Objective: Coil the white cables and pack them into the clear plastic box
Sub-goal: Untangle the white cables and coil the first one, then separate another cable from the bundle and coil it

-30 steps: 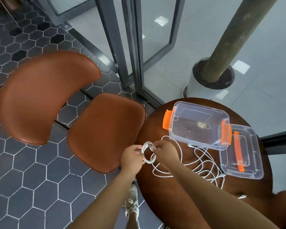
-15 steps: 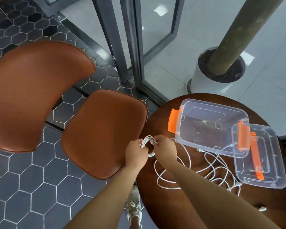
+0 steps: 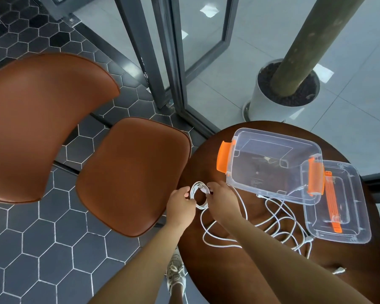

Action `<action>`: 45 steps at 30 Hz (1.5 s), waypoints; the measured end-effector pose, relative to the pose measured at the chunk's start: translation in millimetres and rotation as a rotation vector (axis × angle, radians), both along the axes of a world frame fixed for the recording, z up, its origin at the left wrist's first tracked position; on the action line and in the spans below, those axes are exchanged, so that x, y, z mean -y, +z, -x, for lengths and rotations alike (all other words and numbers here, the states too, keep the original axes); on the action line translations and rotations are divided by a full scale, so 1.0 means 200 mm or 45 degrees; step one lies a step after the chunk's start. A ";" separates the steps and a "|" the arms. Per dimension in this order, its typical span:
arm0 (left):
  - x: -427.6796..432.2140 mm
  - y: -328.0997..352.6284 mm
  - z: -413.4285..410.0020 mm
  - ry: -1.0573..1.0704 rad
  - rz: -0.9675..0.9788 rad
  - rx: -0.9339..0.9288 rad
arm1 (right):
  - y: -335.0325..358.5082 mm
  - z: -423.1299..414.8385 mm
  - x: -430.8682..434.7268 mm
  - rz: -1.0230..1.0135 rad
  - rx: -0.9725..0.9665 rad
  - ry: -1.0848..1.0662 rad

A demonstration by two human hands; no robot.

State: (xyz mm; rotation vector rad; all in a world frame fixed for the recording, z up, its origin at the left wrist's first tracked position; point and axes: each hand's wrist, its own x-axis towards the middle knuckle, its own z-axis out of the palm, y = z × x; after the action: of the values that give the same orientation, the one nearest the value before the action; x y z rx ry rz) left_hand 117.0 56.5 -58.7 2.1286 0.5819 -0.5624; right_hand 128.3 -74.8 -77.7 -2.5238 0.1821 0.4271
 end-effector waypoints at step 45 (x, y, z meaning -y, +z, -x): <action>0.37 0.25 0.31 0.414 0.823 -0.291 | 0.37 0.51 0.51 -0.361 -0.115 -0.350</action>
State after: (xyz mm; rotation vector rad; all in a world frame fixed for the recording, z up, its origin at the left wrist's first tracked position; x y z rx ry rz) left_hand 55.7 -17.2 -7.8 1.3414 0.7365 -0.6993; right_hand 25.6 -177.0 -3.0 -2.1645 0.4627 0.4230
